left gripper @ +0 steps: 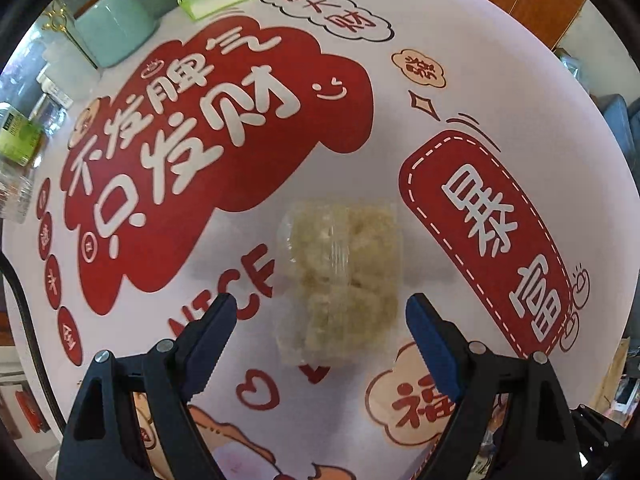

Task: Organize snacks
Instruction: 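Grasp the clear bag of puffs with left tool while right tool grasps orange-red packet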

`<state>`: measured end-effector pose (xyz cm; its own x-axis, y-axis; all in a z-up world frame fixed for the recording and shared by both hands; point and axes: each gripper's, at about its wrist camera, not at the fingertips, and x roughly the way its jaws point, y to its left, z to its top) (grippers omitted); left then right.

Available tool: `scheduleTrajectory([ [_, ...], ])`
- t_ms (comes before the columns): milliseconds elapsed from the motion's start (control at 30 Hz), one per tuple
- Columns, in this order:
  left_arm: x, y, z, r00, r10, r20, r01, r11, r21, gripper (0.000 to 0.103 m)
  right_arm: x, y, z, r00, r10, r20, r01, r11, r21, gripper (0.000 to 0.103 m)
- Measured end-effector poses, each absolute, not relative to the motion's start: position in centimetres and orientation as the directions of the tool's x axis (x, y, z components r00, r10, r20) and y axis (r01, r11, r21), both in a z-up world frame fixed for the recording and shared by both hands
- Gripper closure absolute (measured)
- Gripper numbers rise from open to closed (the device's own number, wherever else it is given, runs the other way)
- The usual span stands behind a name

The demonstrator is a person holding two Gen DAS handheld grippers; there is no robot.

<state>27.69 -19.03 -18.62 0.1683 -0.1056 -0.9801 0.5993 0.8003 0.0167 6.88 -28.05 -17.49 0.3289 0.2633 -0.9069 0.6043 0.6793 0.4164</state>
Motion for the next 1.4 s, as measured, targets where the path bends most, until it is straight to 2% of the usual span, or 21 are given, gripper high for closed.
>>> scheduleTrajectory([
  [100, 28.1, -19.4, -19.5, 0.156, -0.097, -0.983, 0.592, 0.806, 0.014, 0.017, 7.7, -27.8, -17.4, 0.323, 0.228, -0.918, 0.584, 0.716, 0.383, 0.062],
  [167, 28.3, -19.6, -19.9, 0.148, -0.092, -0.985, 0.588, 0.809, 0.013, 0.017, 8.2, -27.6, -17.3, 0.316, 0.206, -0.926, 0.558, 0.750, 0.357, 0.079],
  [233, 28.5, -19.7, -20.4, 0.141, -0.087, -0.986, 0.581, 0.814, 0.011, 0.017, 8.7, -27.2, -17.4, 0.314, 0.191, -0.930, 0.533, 0.775, 0.339, 0.082],
  [367, 28.9, -19.6, -20.7, 0.143, -0.098, -0.985, 0.566, 0.824, 0.000, 0.019, 9.2, -26.9, -17.2, 0.322, 0.166, -0.932, 0.500, 0.806, 0.316, 0.083],
  [433, 28.8, -19.7, -20.5, 0.158, -0.114, -0.981, 0.581, 0.814, -0.001, 0.029, 9.3, -26.8, -17.2, 0.327, 0.170, -0.930, 0.491, 0.810, 0.320, 0.083],
  [500, 28.6, -19.9, -20.0, 0.174, -0.124, -0.977, 0.596, 0.803, 0.004, 0.051, 9.5, -26.8, -17.2, 0.329, 0.175, -0.928, 0.484, 0.813, 0.325, 0.083],
  [633, 28.5, -19.6, -19.5, 0.205, -0.128, -0.970, 0.592, 0.806, 0.018, 0.063, 9.8, -26.7, -17.2, 0.333, 0.181, -0.925, 0.476, 0.815, 0.331, 0.083],
  [700, 28.5, -18.9, -19.2, 0.210, -0.137, -0.968, 0.573, 0.819, 0.008, 0.066, 9.8, -26.6, -16.9, 0.342, 0.181, -0.922, 0.471, 0.816, 0.335, 0.083],
  [967, 26.4, -16.6, -16.0, 0.235, -0.180, -0.955, 0.543, 0.840, -0.025, 0.068, 9.3, -26.1, -14.5, 0.401, 0.161, -0.902, 0.446, 0.826, 0.346, 0.083],
  [1400, 16.1, -8.9, -4.8, 0.317, -0.318, -0.894, 0.591, 0.803, -0.076, 0.068, 6.7, -24.0, -8.1, 0.514, 0.123, -0.849, 0.388, 0.849, 0.358, 0.083],
])
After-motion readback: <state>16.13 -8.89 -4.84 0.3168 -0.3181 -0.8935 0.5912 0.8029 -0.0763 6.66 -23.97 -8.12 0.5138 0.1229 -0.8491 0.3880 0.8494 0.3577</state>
